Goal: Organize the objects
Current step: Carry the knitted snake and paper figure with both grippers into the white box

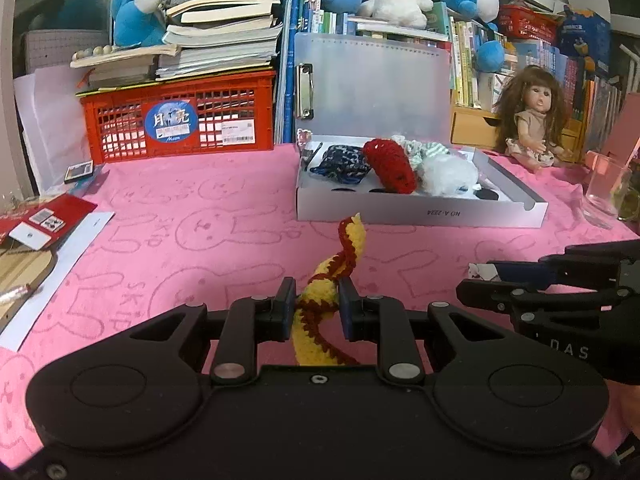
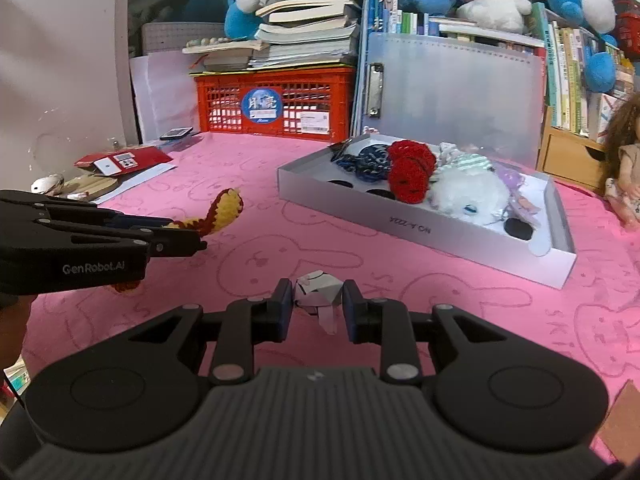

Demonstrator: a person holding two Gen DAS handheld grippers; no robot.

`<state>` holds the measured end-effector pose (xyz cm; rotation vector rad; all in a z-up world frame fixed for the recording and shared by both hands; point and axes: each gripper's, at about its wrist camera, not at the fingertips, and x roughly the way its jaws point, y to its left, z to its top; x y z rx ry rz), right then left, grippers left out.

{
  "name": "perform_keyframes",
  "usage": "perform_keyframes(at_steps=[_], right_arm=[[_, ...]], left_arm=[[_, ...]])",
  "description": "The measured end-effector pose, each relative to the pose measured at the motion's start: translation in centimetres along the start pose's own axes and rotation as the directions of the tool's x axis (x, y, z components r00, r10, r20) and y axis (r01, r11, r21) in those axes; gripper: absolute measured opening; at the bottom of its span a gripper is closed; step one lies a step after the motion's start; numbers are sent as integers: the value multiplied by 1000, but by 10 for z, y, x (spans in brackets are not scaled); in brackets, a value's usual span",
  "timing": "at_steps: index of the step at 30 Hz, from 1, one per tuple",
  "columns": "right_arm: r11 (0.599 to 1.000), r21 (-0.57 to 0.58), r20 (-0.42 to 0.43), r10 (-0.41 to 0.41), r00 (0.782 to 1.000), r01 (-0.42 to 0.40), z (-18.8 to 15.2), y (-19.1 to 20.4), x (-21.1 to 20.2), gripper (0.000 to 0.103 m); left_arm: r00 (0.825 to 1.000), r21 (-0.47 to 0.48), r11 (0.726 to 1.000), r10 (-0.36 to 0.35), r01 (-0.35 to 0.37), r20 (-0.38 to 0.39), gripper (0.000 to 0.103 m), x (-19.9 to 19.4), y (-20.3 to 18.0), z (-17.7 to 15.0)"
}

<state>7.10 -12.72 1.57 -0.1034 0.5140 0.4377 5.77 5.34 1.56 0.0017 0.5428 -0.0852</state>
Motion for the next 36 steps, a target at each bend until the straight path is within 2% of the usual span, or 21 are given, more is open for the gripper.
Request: perform_keyframes(at_steps=[18,36], right_arm=[[994,64,36,-89,995,87,8,-28,-11,31],[971,142,52,-199,979,190,28,-64,-14,31]], left_arm=[[997,-20,997,-70,71,20,21,8,-15,30],[993,-21,993,-117,118,34,21,34,-39,66]])
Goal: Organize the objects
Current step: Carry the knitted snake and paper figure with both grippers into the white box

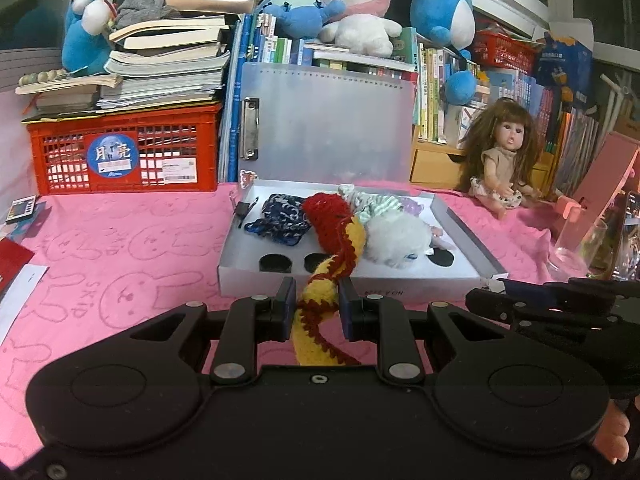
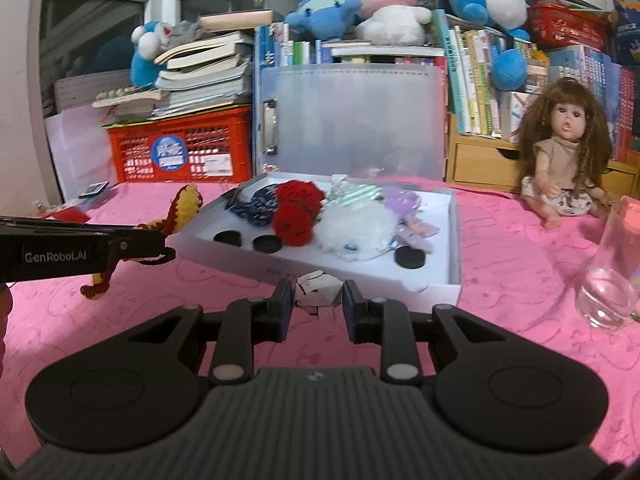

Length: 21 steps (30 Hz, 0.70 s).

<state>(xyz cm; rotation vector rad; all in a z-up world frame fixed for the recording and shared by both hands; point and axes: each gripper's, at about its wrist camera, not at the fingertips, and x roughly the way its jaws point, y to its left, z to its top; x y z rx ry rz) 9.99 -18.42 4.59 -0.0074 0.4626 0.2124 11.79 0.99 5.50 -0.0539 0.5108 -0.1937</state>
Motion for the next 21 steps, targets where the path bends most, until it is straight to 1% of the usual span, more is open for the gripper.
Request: perform_keyframes(at_steps=[11,17,21], right_arm=[[996,70,-6,-51,999,51,13,-20,15,31],[990,129,-17,-59,998,61,18,-31,26,31],[988,136,-23,-68,997,71,21,-36,32,31]], left_arm=[[1000,-21,1000,-10,9,-29,21,34,-10,15],[999,-39,999,-18,16,-44,21,52,-15,19],[999,-45,999,-21,19,-45,21,60,-17,22]])
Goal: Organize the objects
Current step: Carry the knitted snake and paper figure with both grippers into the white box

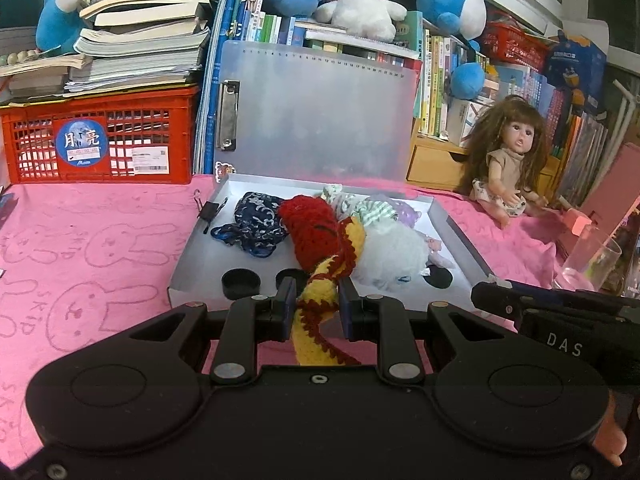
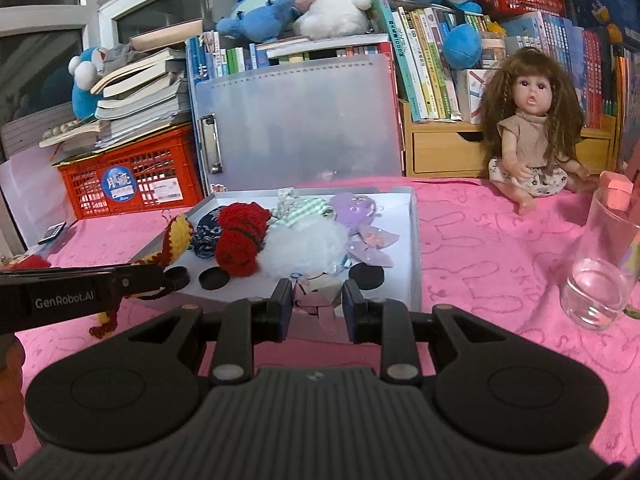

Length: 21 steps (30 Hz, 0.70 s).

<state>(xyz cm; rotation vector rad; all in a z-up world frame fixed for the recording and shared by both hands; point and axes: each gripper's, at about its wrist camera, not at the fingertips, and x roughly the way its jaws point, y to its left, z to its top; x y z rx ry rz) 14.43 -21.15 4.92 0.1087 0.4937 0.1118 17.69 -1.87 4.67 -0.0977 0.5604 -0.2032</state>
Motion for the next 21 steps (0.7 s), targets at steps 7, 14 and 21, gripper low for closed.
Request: perform_keyframes(at_steps=[7,14,21], right_arm=[[999,32,-2,-10,1000,10,5,-3,9,31],[999,25,-8,-20,1000,20,9,-5,17,31],[999,42,-18,-23,1000,24,12,-11,25,31]], left_arm=[[1000,-32,999,-4,4,-2,21,16,-5,5],[1000,-26,1000,3,-3,-7,21,30,-11,5],[999,-44,999,27,-27,-22,21,45,-7,6]])
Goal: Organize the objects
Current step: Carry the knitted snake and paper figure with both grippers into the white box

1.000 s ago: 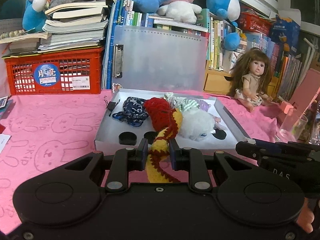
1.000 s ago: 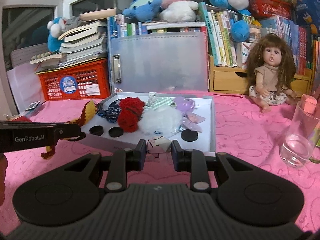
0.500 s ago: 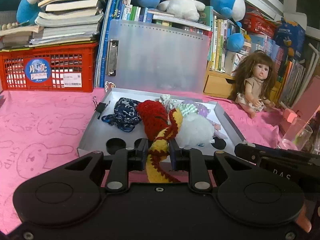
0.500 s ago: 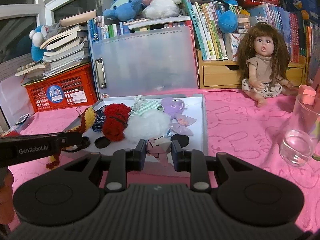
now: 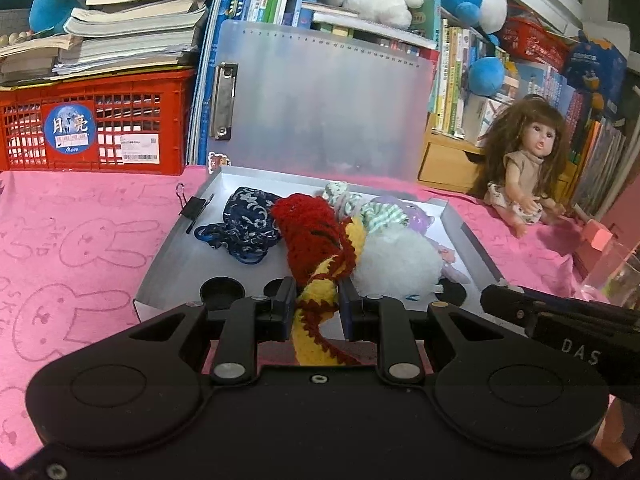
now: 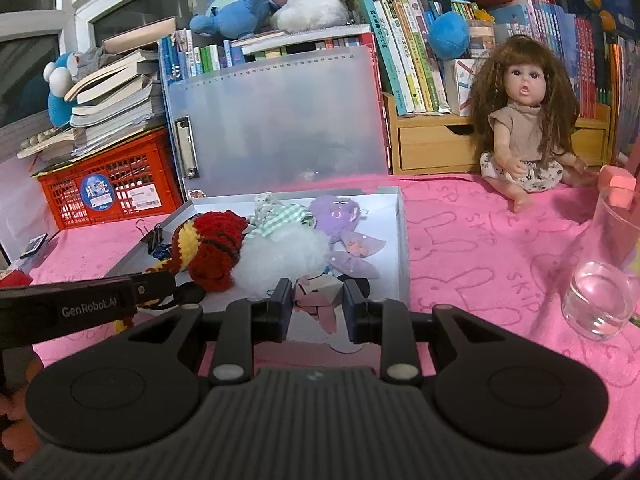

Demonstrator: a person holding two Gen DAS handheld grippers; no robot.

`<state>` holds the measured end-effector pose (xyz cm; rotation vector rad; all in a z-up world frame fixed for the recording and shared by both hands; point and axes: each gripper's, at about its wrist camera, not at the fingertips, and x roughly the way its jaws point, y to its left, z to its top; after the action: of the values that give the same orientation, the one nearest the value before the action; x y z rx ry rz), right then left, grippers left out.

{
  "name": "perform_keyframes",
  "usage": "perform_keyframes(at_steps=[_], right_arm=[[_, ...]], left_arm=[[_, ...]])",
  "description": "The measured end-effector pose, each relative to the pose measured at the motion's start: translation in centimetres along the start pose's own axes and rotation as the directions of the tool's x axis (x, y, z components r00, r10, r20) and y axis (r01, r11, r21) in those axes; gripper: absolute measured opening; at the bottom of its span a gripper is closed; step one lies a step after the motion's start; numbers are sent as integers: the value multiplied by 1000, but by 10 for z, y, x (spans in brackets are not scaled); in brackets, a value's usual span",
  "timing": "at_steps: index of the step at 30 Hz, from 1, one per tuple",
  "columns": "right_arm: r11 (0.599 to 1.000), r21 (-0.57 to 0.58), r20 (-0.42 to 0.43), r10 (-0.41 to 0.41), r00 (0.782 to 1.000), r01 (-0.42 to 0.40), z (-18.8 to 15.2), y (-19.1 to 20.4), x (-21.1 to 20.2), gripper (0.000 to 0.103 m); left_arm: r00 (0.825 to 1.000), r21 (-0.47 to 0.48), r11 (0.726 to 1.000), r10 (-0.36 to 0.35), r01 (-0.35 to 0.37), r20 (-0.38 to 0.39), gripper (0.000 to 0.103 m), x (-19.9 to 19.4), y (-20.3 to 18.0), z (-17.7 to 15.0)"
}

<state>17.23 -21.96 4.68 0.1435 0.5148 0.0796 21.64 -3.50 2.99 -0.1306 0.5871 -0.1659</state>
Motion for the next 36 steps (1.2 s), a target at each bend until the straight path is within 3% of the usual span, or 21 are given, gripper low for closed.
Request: perform_keyframes(at_steps=[14,36], right_arm=[[999,-29,-25,-28,999,27,2,0,21,31],[1000,-13,-62,-7,998,6,-2,-3,41,31]], left_arm=[[1000,12,1000,26,-26,-11,21,24,3,4],[999,18,999,47,-47,-19,21,47,7,5]])
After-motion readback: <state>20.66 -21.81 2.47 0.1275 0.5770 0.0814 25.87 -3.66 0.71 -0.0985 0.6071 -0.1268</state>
